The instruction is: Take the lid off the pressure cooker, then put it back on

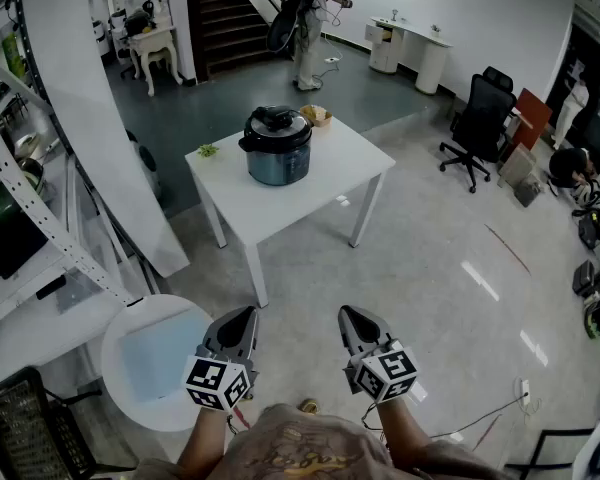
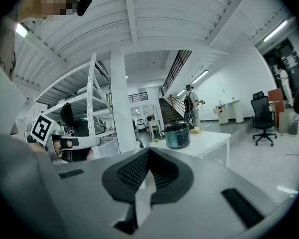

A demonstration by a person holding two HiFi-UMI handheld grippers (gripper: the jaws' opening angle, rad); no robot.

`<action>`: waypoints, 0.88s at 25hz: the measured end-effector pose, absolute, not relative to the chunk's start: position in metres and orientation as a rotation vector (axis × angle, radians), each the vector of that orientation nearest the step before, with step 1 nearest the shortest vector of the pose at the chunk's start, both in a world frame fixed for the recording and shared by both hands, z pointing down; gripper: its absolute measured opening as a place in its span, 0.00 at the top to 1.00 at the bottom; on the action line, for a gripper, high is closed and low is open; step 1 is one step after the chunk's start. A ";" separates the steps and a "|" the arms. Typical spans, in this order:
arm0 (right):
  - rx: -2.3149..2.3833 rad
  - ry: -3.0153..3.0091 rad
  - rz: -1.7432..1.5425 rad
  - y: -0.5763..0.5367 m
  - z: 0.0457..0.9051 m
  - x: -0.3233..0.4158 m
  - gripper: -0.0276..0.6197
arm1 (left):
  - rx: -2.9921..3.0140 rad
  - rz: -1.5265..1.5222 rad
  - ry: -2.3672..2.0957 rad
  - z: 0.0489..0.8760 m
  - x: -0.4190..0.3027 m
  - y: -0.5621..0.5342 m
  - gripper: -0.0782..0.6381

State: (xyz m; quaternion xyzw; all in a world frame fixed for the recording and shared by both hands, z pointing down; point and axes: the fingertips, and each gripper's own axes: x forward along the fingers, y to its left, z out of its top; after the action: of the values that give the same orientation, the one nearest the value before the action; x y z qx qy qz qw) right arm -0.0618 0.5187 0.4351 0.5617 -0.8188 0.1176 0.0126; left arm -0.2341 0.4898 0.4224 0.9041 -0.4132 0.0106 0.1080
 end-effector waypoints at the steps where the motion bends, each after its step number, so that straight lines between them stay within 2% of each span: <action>1: 1.748 -2.555 0.365 0.519 0.435 -0.061 0.96 | 2.661 0.032 -1.218 0.422 -0.233 0.490 0.89; 22: 1.660 -2.609 0.463 0.506 0.467 -0.011 0.96 | 2.643 0.052 -1.325 0.431 -0.187 0.463 0.89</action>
State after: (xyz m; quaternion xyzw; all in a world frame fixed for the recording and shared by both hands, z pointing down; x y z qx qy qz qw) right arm -0.0113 0.5060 0.4671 0.5310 -0.8343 0.1481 0.0074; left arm -0.1868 0.4632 0.4312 0.8899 -0.4464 0.0177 0.0923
